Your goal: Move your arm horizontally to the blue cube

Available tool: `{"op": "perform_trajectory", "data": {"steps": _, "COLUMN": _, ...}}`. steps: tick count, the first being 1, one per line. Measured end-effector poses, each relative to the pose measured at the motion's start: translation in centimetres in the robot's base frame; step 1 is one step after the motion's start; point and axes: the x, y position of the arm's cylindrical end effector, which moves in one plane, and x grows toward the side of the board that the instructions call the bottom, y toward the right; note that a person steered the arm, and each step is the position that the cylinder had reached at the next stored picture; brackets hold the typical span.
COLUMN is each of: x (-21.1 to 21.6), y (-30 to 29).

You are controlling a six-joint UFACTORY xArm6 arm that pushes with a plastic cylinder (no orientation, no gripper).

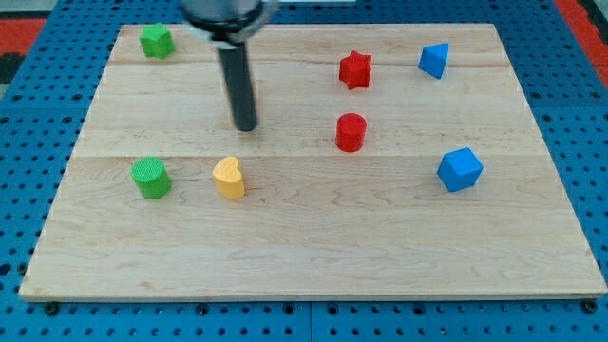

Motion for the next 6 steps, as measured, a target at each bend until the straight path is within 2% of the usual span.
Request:
{"op": "perform_trajectory", "data": {"steps": 2, "x": -3.2, "y": 12.6}}
{"op": "perform_trajectory", "data": {"steps": 3, "x": -2.1, "y": 23.8}}
{"op": "perform_trajectory", "data": {"steps": 4, "x": 1.3, "y": 31.9}}
{"op": "perform_trajectory", "data": {"steps": 5, "x": 7.6, "y": 32.8}}
{"op": "perform_trajectory", "data": {"steps": 6, "x": 9.7, "y": 30.5}}
